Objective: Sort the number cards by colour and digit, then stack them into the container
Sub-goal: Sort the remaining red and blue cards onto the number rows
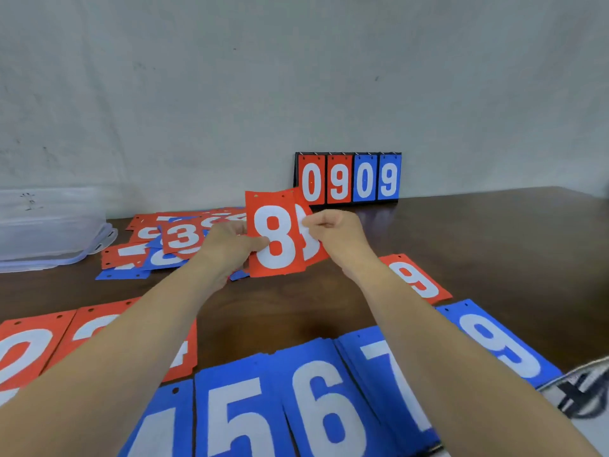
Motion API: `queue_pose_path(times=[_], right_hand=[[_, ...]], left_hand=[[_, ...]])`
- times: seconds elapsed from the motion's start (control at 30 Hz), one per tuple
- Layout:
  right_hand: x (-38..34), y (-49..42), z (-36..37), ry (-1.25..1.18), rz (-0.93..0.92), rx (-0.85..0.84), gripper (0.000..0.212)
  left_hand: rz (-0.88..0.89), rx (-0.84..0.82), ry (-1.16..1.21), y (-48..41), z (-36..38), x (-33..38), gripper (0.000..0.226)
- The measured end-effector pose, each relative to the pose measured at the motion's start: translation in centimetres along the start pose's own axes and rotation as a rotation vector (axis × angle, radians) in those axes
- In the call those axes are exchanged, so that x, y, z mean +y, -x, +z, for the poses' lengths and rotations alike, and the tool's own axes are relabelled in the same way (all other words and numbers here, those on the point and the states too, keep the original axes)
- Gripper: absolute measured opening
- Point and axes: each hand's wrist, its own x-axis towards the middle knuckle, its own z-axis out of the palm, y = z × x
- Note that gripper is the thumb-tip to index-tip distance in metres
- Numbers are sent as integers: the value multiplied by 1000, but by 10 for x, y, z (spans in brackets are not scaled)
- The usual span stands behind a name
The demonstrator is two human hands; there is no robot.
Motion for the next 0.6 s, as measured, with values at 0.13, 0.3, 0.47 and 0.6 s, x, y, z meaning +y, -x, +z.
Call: queue_pose_path(times=[0.13,0.3,0.47,0.6], right_hand=[[23,-2,-49,41,43,4,18],[49,-6,-103,68,96,38,27],[82,-15,-152,134,195,22,41],[111,-23,-179,100,246,27,45]], left_hand=[[-117,-1,-74,7,36,0,48],[-201,-2,-54,9,75,1,53],[-273,-2,-61,13,117,-1,47],[-275,71,-136,10,147,-16,35]])
